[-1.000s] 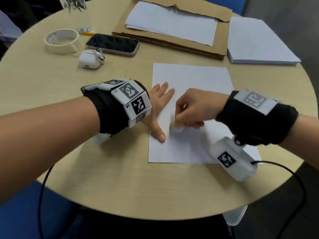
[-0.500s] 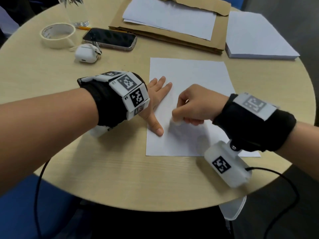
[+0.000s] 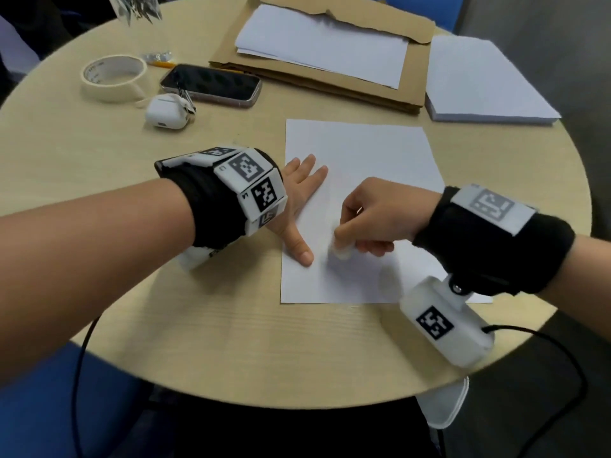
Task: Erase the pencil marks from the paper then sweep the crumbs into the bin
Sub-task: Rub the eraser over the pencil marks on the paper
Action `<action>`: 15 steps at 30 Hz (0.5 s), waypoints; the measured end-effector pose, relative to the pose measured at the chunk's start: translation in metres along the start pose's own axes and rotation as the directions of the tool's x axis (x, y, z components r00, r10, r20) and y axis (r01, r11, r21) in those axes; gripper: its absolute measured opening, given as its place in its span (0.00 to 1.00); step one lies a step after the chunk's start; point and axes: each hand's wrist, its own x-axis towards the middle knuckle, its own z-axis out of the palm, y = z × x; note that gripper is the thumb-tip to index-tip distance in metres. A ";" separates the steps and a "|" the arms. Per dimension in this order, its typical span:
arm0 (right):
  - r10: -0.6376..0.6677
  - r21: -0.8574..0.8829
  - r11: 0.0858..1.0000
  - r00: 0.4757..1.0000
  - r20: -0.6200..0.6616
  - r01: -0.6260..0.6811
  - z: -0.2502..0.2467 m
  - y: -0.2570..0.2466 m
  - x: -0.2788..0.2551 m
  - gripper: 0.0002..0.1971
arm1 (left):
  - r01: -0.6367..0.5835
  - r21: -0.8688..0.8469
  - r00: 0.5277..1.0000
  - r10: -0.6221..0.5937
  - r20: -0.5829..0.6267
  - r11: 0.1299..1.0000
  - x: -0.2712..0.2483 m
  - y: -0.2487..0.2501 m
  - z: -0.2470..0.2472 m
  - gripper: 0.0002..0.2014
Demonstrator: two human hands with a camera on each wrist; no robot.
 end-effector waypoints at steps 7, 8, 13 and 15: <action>-0.025 0.048 0.998 0.999 -0.039 0.027 0.008 0.003 -0.002 0.09 | -0.012 0.001 1.000 0.012 -0.013 1.000 0.001 0.000 0.002 0.68; -0.023 0.029 0.999 1.000 -0.011 0.023 0.007 0.003 -0.004 0.08 | -0.013 0.004 1.000 0.013 -0.012 1.000 0.001 0.000 0.002 0.68; -0.023 0.020 1.000 0.999 -0.031 0.023 0.000 -0.008 0.004 0.11 | -0.011 0.032 1.000 0.011 -0.007 0.999 0.004 -0.002 0.002 0.69; -0.037 -0.006 0.999 0.999 -0.032 0.037 0.008 -0.010 0.003 0.13 | -0.014 0.041 1.000 0.015 -0.010 0.999 0.004 -0.002 0.002 0.70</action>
